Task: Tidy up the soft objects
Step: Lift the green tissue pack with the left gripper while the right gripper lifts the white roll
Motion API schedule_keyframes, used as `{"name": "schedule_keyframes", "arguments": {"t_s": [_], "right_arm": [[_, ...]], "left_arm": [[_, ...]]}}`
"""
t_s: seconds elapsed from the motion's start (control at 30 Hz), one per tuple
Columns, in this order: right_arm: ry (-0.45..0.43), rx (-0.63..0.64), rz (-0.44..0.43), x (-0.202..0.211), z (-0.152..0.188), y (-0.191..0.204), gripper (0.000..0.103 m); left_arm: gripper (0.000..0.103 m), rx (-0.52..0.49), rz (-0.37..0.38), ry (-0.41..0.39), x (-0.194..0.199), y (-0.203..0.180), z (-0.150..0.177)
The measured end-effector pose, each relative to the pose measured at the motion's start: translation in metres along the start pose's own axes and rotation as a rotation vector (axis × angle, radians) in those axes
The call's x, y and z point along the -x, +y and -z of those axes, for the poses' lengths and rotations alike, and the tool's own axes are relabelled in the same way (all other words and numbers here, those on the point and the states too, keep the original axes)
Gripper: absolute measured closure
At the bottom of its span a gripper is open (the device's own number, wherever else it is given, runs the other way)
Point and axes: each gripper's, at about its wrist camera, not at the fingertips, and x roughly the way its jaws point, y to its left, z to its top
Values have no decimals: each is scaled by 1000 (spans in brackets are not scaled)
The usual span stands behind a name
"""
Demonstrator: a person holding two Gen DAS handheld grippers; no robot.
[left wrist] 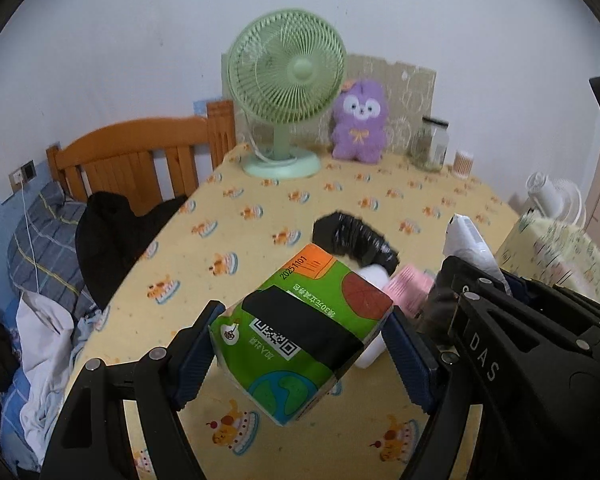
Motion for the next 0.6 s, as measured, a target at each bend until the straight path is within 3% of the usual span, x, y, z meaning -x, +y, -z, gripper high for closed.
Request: {"name": "schedule_keyframes", "arguments": {"t_s": [0.6], "right_arm": [[-105, 82, -57, 69, -46, -13, 85]], "left_arm": [[22, -17, 27, -101, 47, -34, -43]]}}
